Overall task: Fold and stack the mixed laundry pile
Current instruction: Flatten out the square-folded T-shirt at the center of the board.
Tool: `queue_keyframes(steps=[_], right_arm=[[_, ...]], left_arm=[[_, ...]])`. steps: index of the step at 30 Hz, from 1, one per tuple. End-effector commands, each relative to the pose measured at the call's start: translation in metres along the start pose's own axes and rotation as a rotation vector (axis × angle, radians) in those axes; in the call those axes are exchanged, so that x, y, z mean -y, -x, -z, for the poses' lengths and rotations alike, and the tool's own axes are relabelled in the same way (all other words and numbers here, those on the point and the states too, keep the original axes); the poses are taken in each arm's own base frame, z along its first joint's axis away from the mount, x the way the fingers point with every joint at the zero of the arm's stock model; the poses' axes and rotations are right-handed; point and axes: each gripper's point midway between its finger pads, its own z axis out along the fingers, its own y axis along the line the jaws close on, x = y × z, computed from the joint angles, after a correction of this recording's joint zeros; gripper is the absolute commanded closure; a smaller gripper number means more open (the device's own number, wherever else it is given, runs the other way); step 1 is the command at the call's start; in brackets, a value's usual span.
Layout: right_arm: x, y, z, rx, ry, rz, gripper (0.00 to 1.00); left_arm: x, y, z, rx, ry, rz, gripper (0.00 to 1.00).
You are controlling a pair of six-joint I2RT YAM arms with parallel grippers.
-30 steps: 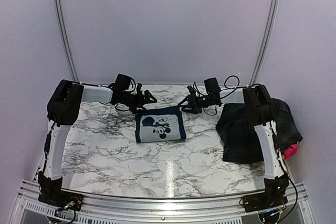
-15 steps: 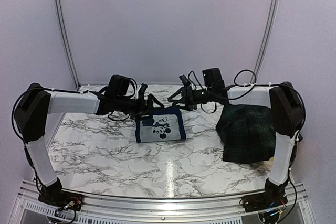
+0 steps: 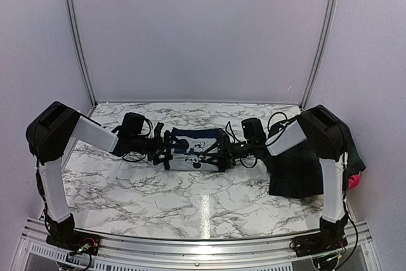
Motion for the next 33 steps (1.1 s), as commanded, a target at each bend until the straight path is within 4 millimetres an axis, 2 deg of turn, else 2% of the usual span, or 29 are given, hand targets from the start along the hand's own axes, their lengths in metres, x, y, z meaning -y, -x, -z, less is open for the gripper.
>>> queue_keyframes(steps=[1,3,5,8,11,16,18,24,27,29,33], right_arm=[[0.010,-0.005,0.029,0.038,-0.066,-0.095,0.38],[-0.018,0.001,0.039,0.048,-0.050,-0.044,0.38],[-0.034,0.005,0.050,0.063,-0.070,-0.009,0.38],[-0.034,0.007,0.070,0.092,-0.127,-0.008,0.38],[-0.026,0.003,0.079,0.099,-0.165,-0.033,0.39],[-0.019,0.004,0.084,0.117,-0.222,-0.047,0.39],[-0.012,-0.002,0.085,0.106,-0.251,-0.083,0.39],[-0.001,-0.012,0.089,0.096,-0.293,-0.139,0.39],[0.005,-0.016,0.091,0.090,-0.318,-0.167,0.40],[0.008,-0.017,0.092,0.086,-0.329,-0.177,0.40],[0.012,-0.018,0.093,0.079,-0.348,-0.189,0.39]], left_arm=[[-0.022,0.010,0.036,0.095,0.163,-0.087,0.01],[-0.010,0.013,0.048,0.104,0.278,-0.251,0.01],[0.012,0.015,0.052,0.110,0.381,-0.456,0.01],[0.039,0.007,0.043,0.077,0.487,-0.734,0.01],[0.050,-0.006,0.024,0.012,0.510,-0.973,0.02],[0.061,-0.033,-0.016,-0.100,0.482,-1.238,0.24],[0.061,-0.044,-0.031,-0.136,0.473,-1.304,0.30],[0.058,-0.065,-0.067,-0.183,0.451,-1.452,0.40],[0.052,-0.069,-0.082,-0.204,0.470,-1.520,0.41],[0.052,-0.067,-0.093,-0.191,0.483,-1.564,0.41],[0.040,-0.063,-0.110,-0.180,0.554,-1.616,0.44]])
